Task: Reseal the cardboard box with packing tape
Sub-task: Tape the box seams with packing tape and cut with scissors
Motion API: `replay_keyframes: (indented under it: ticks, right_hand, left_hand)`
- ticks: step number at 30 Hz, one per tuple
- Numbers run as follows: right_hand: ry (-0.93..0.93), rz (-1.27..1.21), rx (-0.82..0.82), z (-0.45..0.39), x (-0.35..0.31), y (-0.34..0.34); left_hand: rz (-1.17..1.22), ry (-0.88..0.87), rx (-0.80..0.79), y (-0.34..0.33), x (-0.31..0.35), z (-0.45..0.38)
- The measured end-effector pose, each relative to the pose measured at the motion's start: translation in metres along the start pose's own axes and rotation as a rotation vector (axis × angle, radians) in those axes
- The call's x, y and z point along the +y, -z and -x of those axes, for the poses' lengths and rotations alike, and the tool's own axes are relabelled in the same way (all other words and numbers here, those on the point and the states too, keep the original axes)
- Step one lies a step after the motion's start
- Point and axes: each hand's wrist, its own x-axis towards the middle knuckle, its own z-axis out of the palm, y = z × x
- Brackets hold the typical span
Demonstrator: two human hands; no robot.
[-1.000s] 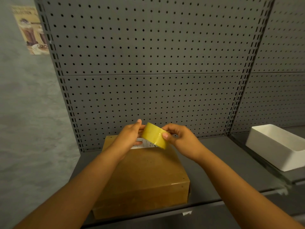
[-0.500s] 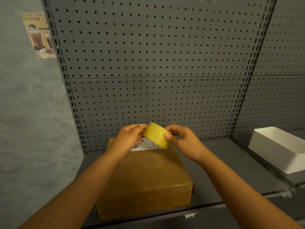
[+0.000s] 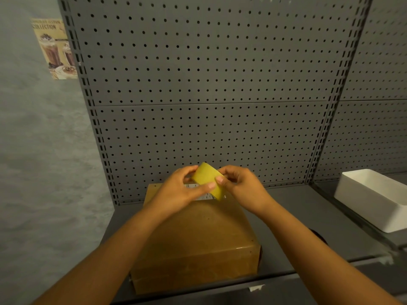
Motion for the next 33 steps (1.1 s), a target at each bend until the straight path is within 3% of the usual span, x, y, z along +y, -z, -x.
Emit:
replay_keyframes:
  ticks: [5, 20, 33]
  right_hand:
    - [0.02, 0.034, -0.015, 0.0, -0.002, -0.004]
    - [0.01, 0.047, -0.058, 0.004, -0.001, -0.001]
    - [-0.004, -0.199, -0.108, 0.01, 0.006, 0.003]
  left_hand:
    - [-0.129, -0.037, -0.014, -0.005, -0.001, -0.001]
    - [-0.014, -0.051, -0.126, 0.01, -0.005, -0.005]
    - [0.074, -0.104, -0.045, 0.019, -0.008, -0.002]
